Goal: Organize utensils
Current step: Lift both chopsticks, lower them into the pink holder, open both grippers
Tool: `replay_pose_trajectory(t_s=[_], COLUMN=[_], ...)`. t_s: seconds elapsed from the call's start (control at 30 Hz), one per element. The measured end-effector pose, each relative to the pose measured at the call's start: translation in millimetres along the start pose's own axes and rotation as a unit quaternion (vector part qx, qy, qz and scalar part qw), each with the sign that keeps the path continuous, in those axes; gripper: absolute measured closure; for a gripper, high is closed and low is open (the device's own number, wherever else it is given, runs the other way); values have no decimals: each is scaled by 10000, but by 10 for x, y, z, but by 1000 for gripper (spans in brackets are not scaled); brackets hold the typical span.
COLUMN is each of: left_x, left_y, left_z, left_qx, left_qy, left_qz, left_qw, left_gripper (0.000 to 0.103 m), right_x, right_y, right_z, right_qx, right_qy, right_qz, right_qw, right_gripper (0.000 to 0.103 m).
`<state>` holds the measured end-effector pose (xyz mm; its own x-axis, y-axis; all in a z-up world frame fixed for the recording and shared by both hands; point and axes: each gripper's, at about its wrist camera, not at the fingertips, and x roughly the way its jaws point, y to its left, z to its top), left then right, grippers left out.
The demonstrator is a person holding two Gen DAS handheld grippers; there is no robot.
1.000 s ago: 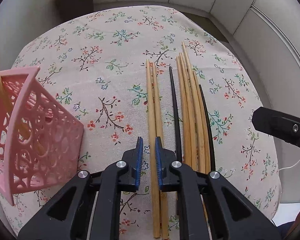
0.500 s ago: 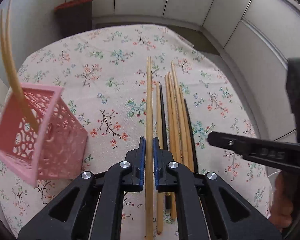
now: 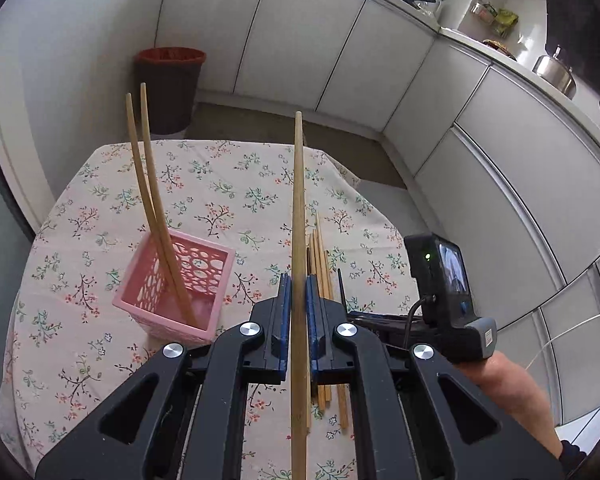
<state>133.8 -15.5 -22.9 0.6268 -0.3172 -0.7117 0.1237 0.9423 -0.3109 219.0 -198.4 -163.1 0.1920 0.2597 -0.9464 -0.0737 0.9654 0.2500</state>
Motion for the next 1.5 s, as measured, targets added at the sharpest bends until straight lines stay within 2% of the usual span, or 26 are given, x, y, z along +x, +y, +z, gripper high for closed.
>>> replay_pose_trajectory(t_s=[0.07, 0.17, 0.33, 0.5, 0.63, 0.73, 0.83, 1.0, 1.13, 1.23, 1.4, 1.5], left_x=[-39, -149, -314, -378, -436, -485, -478, -380, -233, -111, -51, -31], left_y=[27, 65, 201, 404, 539, 582, 625, 665, 639, 663, 807, 809], left_z=[24, 38, 142, 230, 269, 287, 337, 327, 242, 203, 82, 51], left_qx=[-57, -103, -193, -378, -536, -528, -420, -262, 3, 94, -147, -155], left_qy=[-53, -218, -545, -850, -1137, -1514, -2003, -2740, -2857, -2692, -2840, -2778], left_qz=[-60, -119, -204, -147, -106, -19, 57, 120, 311, 499, 590, 680], left_qw=[10000, 9996, 9981, 9956, 9920, 9871, 9788, 9613, 9578, 9618, 9569, 9581], left_gripper=[96, 96, 96, 96, 96, 96, 96, 96, 96, 96, 96, 95], right_x=[6, -175, -806, -1082, -1312, -1487, -1621, -1694, -1691, -1681, -1671, -1673], right_y=[25, -52, -73, 218, 442, 591, 720, 836, 822, 821, 860, 889], right_z=[-8, 5, 2, -9, -87, -189, -280, -352, -345, -337, -398, -415], right_qx=[-52, 320, 331, -142, -655, -1058, -1343, -1495, -1475, -1475, -1480, -1523], right_qy=[-46, -254, -1396, -2215, -2802, -3199, -3560, -3744, -3826, -3817, -3857, -3875], right_qz=[-126, 315, 843, 575, 511, 493, 820, 1037, 1138, 1148, 1187, 1211], right_qw=[9999, 9987, 9861, 9734, 9563, 9402, 9212, 9093, 9050, 9052, 9029, 9011], right_gripper=[97, 98, 98, 98, 98, 98, 98, 98, 98, 97, 97, 97])
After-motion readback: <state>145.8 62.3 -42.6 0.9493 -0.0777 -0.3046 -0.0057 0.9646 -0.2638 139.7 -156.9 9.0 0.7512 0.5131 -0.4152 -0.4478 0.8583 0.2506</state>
